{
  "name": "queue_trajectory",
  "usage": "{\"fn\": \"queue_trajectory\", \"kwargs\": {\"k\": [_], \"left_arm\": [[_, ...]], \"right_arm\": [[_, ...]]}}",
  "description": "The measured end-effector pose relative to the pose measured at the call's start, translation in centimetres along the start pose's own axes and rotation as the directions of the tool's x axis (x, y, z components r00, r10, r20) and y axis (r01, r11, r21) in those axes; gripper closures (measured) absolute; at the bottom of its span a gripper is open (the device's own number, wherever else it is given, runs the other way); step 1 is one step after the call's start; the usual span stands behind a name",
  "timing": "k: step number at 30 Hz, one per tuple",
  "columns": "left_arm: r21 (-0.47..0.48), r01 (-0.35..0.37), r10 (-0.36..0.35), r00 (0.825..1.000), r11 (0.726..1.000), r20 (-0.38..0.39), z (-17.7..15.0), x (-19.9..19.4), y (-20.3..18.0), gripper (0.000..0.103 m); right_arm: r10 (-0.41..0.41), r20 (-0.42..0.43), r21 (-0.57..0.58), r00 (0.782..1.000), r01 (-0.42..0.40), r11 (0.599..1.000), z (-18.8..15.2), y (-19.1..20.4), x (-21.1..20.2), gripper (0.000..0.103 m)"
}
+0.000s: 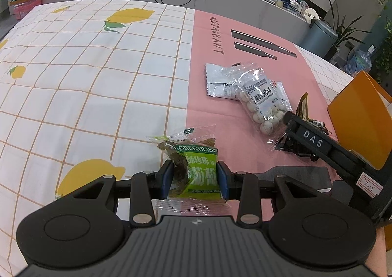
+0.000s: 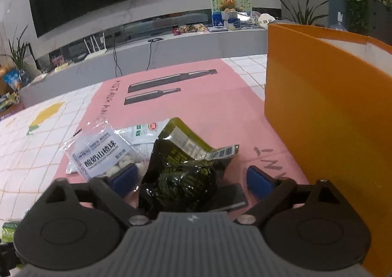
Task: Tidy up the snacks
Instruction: 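Grasp the dark green seaweed bag with the right tool while the left holds the raisin bag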
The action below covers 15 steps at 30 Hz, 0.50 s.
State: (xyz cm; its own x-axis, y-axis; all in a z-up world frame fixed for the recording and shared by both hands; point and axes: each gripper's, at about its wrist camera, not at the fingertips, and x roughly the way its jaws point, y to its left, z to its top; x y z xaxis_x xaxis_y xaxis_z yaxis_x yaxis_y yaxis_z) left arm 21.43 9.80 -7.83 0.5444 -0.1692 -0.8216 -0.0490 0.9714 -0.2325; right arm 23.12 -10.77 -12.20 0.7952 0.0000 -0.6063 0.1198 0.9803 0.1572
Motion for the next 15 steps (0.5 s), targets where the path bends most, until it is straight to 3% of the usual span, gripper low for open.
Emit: {"fn": "queue_trajectory", "kwargs": {"k": [1, 3, 6, 15], "left_arm": [[0.000, 0.000, 0.000, 1.000, 1.000, 0.000, 0.0, 0.0, 0.0, 0.060], [0.002, -0.003, 0.003, 1.000, 1.000, 0.001, 0.0, 0.0, 0.0, 0.060], [-0.002, -0.009, 0.009, 1.000, 1.000, -0.003, 0.1, 0.0, -0.1, 0.060], [-0.026, 0.021, -0.021, 1.000, 0.999, -0.017, 0.2, -0.2, 0.9, 0.061]], "right_arm": [[0.003, 0.008, -0.002, 1.000, -0.003, 1.000, 0.0, -0.1, -0.1, 0.042], [-0.021, 0.000, -0.041, 1.000, 0.021, 0.999, -0.1, 0.0, -0.1, 0.051], [-0.015, 0.002, -0.102, 1.000, 0.016, 0.995, -0.1, 0.0, -0.3, 0.054], [0.026, 0.006, -0.141, 1.000, -0.025, 0.990, -0.5, -1.2, -3.4, 0.061]]}}
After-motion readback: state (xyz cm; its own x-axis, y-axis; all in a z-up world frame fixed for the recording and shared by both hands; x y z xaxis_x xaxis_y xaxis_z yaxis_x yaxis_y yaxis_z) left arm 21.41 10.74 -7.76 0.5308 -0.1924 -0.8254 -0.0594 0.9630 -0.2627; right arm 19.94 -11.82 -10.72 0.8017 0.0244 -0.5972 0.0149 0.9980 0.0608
